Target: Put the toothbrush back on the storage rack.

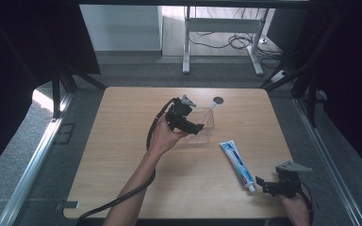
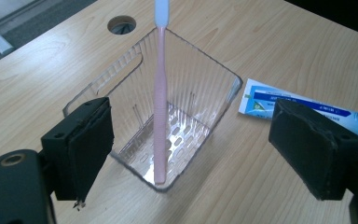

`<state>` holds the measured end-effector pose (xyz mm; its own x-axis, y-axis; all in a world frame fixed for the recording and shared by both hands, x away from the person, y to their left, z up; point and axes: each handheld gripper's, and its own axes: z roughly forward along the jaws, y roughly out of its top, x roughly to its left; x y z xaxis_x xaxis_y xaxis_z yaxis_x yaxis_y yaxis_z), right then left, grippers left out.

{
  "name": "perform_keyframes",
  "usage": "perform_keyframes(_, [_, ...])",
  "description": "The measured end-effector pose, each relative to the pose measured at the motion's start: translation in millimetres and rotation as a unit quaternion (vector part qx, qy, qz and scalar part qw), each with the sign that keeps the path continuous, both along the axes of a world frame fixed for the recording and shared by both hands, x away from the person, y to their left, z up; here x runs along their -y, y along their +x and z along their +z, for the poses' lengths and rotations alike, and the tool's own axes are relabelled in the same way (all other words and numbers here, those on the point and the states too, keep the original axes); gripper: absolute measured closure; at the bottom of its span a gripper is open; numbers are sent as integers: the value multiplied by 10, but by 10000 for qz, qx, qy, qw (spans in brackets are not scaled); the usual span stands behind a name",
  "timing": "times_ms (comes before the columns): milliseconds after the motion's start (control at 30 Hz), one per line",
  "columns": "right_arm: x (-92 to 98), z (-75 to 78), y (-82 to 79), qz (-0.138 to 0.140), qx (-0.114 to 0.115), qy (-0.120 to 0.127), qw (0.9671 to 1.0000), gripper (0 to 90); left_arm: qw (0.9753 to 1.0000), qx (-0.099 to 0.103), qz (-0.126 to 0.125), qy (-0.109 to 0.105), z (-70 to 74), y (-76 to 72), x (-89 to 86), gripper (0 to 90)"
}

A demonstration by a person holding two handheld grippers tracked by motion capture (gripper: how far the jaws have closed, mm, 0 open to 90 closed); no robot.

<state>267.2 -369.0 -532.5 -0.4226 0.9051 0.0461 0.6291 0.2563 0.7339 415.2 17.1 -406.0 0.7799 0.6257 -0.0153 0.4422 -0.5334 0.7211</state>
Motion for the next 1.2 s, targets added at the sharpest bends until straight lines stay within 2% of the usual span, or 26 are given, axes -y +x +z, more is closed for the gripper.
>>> perform_keyframes(367, [-2,-3,1,-4,-11,-10,10000,22,9998,34,-89,163,-49,-164,-207,131])
perform_keyframes(633, [-4,-4,0,3,-8,-25,10000,22,9999,75,-66,31,-89,-289,-364,130])
perform_keyframes(867, [-5,-3,0,-2,-11,-18,10000,22,9999,28,-69,-114,-144,-386,-467,128])
perform_keyframes(1200, [-12,-3,-4,-7,-23,-47,10000,22,9998,33,-97,-140,-197,-561,-589,127])
